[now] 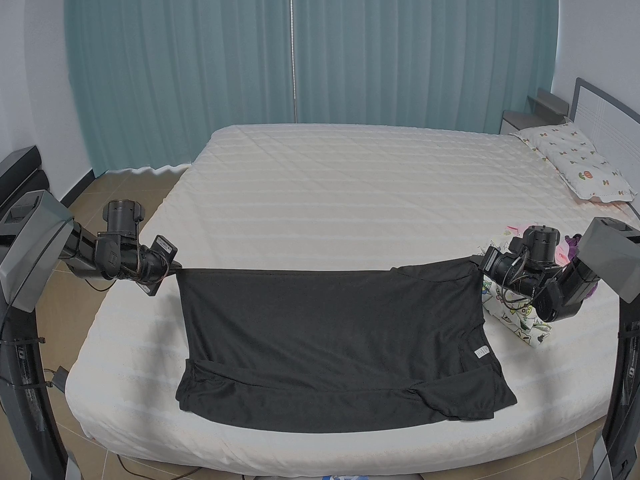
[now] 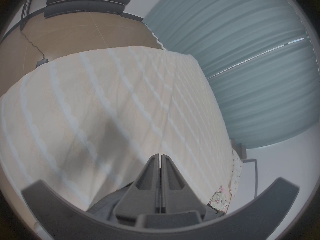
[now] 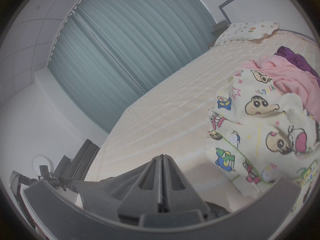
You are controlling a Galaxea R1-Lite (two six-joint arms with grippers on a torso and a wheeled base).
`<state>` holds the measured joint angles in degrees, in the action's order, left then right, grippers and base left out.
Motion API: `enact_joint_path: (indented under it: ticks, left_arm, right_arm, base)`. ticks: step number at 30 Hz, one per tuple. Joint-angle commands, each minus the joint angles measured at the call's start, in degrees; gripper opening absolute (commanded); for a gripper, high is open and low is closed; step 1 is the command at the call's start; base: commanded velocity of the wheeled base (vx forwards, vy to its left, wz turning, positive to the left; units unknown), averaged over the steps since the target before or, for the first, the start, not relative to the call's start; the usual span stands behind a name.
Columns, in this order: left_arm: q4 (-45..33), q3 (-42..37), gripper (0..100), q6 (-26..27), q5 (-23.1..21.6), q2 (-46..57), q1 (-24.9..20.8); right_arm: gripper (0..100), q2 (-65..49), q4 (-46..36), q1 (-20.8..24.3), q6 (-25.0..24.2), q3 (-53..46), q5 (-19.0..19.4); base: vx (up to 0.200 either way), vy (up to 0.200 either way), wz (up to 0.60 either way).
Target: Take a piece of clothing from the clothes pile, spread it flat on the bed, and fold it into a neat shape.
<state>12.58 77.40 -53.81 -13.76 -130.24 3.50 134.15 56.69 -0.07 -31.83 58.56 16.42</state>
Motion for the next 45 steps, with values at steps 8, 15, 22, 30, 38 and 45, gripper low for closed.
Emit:
enact_joint_path:
  ticks: [8,15,22,30,38,45]
  left_arm:
    - [-0.1,-8.7,0,8.2,0.1,3.2,-0.2]
    - [0.3,-6.0,0,7.6,0.1,2.7,-0.7]
    - [0.2,0.5,0,2.4,0.2,0.4,-1.5]
    - [0.2,1.8,0,1.5,0.3,-2.6,-1.4]
    - [-0.4,0.2,0,1.4,-0.1,-1.7,-1.1]
    - [-0.2,-3.2,0,1.8,-0.3,1.4,-0.8]
  right_arm:
    - [0,-6.4,0.5,-0.1,2.1,-9.7,1.9]
    - [0,-4.8,2.5,-0.1,1.2,-6.2,0.9]
    - [0,-0.4,2.6,0.2,1.1,-0.2,-1.0]
    - [0,2.3,2.6,0.1,-1.0,3.0,-2.0]
    - [0,-1.0,2.6,-0.5,-0.9,-1.7,-1.6]
    - [0,-4.9,2.6,-1.6,-0.1,-7.5,-1.3]
  base:
    - [0.000,0.000,0.00]
    - [0.000,0.000,0.00]
    - [0.000,0.000,0.00]
    - [0.000,0.000,0.00]
    - [0.000,0.000,0.00]
    - [0.000,0.000,0.00]
